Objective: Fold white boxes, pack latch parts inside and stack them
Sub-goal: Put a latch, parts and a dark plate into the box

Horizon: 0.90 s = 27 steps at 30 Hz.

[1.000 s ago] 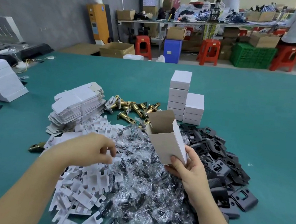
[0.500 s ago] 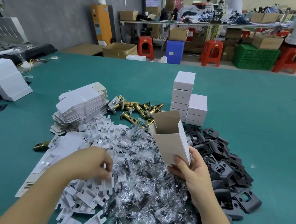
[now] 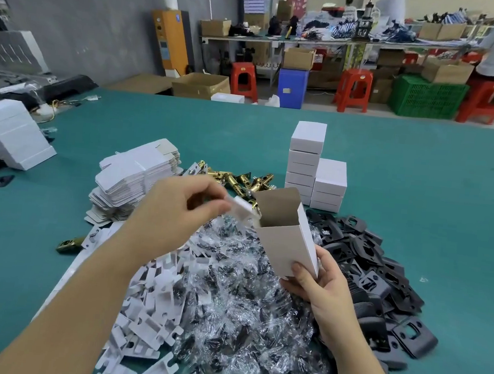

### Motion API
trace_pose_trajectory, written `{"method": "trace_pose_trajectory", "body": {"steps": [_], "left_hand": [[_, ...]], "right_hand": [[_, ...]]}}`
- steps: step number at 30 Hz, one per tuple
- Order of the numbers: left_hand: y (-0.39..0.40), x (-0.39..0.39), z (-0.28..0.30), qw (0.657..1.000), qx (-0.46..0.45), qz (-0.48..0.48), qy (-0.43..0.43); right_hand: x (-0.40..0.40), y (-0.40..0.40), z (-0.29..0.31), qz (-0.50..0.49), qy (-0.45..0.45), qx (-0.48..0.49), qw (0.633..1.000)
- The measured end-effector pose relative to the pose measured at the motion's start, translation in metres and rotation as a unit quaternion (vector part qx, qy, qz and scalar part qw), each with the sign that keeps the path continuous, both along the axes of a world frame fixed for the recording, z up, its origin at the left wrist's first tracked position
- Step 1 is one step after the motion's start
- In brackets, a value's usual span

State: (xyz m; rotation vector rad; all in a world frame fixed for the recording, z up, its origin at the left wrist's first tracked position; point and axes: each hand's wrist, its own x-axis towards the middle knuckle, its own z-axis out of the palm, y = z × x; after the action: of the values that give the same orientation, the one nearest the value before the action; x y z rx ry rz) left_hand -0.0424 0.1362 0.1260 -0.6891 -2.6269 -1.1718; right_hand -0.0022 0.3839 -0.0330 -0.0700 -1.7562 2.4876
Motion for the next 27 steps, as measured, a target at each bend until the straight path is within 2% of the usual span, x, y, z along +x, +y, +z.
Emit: {"method": "trace_pose_trajectory", "body": {"steps": [3, 6, 11, 19, 21, 23, 25, 27], "left_hand": [[0.026, -0.002, 0.01, 0.995, -0.003, 0.018, 0.095], [0.048, -0.011, 0.01, 0.988, -0.089, 0.012, 0.122], [0.081, -0.018, 0.005, 0.969, -0.231, 0.005, 0.09], [0.097, -0.029, 0.006, 0.954, -0.29, -0.071, -0.029], [0.097, -0.03, 0.007, 0.959, -0.274, -0.07, -0.031], [0.097, -0.028, 0.008, 0.969, -0.245, -0.04, 0.003], [0.1, -0.024, 0.009, 0.981, -0.182, 0.006, 0.061], [0.107, -0.015, 0.011, 0.989, -0.076, 0.021, 0.126]], "right_hand": [[0.001, 0.0, 0.001, -0.003, -0.001, -0.001, 1.0], [0.002, 0.001, 0.001, -0.003, 0.0, 0.0, 1.0], [0.002, 0.0, 0.003, -0.001, 0.001, 0.004, 1.0], [0.002, -0.001, 0.004, 0.0, 0.003, -0.014, 1.0], [0.001, -0.001, 0.004, -0.004, -0.002, -0.019, 1.0], [0.001, -0.003, 0.005, -0.008, -0.007, -0.022, 1.0], [0.002, -0.004, 0.004, -0.008, 0.0, -0.02, 1.0], [0.001, -0.005, 0.004, -0.009, 0.003, -0.004, 1.0]]}}
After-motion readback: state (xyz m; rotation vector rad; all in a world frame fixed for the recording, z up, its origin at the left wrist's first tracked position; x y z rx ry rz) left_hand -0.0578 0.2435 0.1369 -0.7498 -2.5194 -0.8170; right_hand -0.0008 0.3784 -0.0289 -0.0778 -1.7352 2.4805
